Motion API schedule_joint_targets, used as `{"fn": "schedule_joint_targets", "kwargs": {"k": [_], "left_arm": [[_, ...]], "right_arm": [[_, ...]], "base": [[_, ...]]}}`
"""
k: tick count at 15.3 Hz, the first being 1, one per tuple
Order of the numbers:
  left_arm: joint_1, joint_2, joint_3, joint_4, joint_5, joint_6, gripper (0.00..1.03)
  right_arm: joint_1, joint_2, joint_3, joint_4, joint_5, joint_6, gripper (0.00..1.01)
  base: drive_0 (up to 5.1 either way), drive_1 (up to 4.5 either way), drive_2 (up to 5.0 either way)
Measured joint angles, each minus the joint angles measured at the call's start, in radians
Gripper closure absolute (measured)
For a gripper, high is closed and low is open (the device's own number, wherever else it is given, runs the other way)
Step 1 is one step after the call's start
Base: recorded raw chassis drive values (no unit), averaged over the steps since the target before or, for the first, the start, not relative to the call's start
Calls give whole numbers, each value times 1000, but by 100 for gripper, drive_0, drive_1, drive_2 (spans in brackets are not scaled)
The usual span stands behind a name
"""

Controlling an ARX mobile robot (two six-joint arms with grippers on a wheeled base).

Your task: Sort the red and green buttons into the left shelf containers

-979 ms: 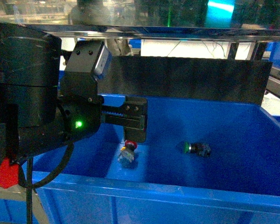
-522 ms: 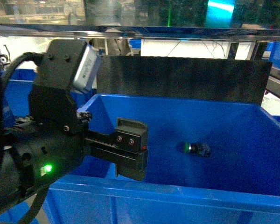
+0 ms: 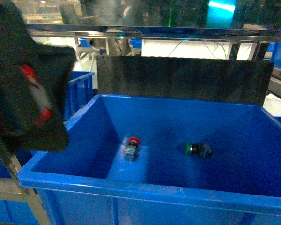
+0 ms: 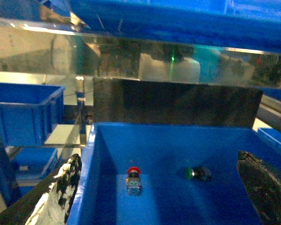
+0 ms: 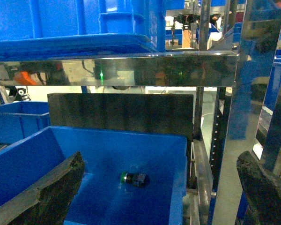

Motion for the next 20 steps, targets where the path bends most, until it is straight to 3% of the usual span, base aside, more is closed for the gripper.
{"fn": "schedule_joint_targets", "kwargs": {"k": [2,5,6,7,8,10,14,15,16,17,20], "left_arm": [[-65,-272,7,-243,-229,-24,5],[-69,-288,24,-240,-258,-30,5],[-57,-292,24,-283,-235,-6,10],[-3,-346,-5,-329,-163,60,22],[39,-389,-30,-340,-135,87,29],[154,-497,-84,-373,-30,122,53],[314,-613,-156,-429,135,137,91],[351,-642,-166,-437,171,137,102],[378,-664,-175,-448,196,138,101],[404,-681,-185,-458,225,138,101],[475,-736,-213,-487,297,139,101]], "right_arm": [[0,0,0,0,0,0,3],[2,0,0,-10,7,-4,3],[67,-35,8,-123,144,-55,15],[160,-83,-1,-163,262,-108,29],[196,-98,-2,-169,313,-122,37],[283,-132,-21,-187,420,-145,60],[393,-167,-44,-201,530,-153,99],[432,-177,-45,-213,589,-159,99],[514,-186,-49,-213,662,-157,99],[565,-205,-66,-203,675,-158,99],[556,-222,-85,-204,700,-158,99]], "base": [[0,0,0],[0,0,0],[0,0,0],[0,0,0],[0,0,0],[0,0,0],[0,0,0],[0,0,0],[0,0,0],[0,0,0],[0,0,0]]}}
